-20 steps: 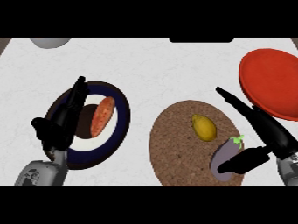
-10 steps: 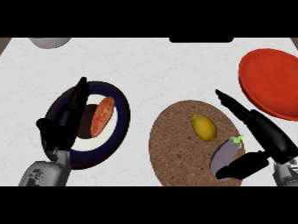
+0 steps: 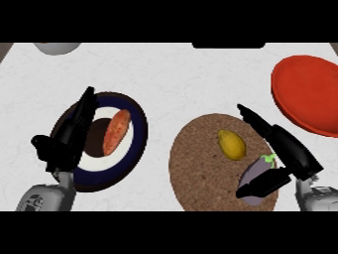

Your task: Pick the lemon from the placemat and place it in the bowl

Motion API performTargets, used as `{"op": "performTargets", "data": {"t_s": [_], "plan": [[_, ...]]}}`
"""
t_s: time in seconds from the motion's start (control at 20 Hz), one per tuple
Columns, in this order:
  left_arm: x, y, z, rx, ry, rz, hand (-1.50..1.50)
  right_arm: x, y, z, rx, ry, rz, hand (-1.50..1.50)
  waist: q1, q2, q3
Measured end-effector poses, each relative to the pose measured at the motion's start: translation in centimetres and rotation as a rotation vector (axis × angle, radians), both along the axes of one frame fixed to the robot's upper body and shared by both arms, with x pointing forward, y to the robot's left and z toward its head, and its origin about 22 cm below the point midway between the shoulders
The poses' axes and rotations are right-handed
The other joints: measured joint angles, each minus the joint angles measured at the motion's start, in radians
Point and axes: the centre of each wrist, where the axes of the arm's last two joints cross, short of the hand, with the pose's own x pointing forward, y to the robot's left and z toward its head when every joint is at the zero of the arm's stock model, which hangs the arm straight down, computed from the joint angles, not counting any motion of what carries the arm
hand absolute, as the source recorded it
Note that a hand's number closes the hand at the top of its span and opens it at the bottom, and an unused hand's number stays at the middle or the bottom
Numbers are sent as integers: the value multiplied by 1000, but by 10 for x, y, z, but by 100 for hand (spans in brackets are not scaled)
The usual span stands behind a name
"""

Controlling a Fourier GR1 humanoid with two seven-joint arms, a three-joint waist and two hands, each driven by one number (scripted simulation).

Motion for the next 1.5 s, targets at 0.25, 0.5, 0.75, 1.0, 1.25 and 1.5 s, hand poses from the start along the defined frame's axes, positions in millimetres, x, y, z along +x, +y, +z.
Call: {"op": "performTargets", "data": {"t_s": [0.25,0.5,0.75,1.0,1.25,1.5], "plan": [[8,-3,-2,3,2,5,0,7,5,-24,-1,6,-2,-150,0,0,0],[4,-8,-4,-3,1,3,0,10,6,-34,-77,-5,-30,-150,1,0,0],[4,-7,-2,-1,0,-1,0,18,3,-46,-170,-16,-47,-150,2,1,0],[3,-3,-9,-3,3,-4,0,23,15,-57,-191,4,-11,150,1,0,-1],[7,3,2,4,2,-1,0,24,22,-61,-256,-72,102,150,2,-3,-4],[2,0,-1,-4,2,-2,0,24,25,-65,-273,-131,168,150,1,-7,-7]]}}
